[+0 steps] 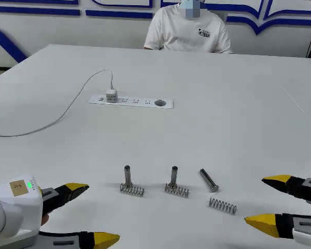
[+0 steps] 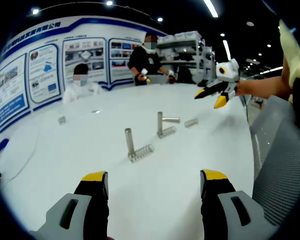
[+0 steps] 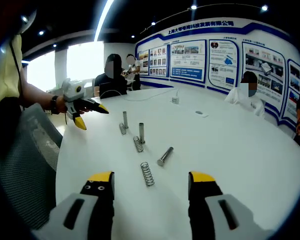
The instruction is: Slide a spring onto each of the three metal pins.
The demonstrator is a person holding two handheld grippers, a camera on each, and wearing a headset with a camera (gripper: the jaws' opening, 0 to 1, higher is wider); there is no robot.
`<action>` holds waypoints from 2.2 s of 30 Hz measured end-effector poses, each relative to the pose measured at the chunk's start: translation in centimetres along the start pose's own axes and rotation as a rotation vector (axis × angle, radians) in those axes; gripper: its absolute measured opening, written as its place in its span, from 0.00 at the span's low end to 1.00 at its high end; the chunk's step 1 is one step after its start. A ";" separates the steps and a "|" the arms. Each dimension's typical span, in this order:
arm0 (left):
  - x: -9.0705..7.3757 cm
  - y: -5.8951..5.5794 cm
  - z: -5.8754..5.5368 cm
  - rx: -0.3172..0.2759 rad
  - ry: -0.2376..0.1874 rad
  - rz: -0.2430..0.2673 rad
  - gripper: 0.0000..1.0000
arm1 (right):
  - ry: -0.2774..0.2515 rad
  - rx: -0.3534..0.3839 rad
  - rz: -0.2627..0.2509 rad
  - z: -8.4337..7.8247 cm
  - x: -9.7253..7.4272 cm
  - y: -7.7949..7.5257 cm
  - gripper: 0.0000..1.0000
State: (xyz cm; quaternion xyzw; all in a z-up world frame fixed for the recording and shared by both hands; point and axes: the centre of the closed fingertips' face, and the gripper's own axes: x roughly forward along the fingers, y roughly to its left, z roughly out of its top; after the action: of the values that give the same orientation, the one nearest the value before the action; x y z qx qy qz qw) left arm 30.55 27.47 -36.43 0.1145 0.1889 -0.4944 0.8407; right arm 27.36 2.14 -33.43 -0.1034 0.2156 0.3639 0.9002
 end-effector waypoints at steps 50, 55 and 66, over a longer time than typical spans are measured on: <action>0.1 -0.5 0.1 -0.014 -0.007 -0.002 0.75 | 0.186 0.003 -0.085 2.3 7.7 -3.8 0.30; 0.1 -0.5 0.0 -0.012 -0.005 -0.005 0.75 | 0.207 0.017 -0.098 2.2 9.0 -4.2 0.29; 0.0 -0.3 -0.1 -0.015 -0.004 0.000 0.75 | 0.260 0.071 -0.137 1.3 11.1 -4.5 0.24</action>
State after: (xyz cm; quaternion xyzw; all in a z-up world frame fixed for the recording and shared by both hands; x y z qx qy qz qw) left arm 30.22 27.39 -36.53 0.1069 0.1909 -0.4931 0.8420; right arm 38.04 6.10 -37.30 -0.1322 0.3357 0.2774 0.8904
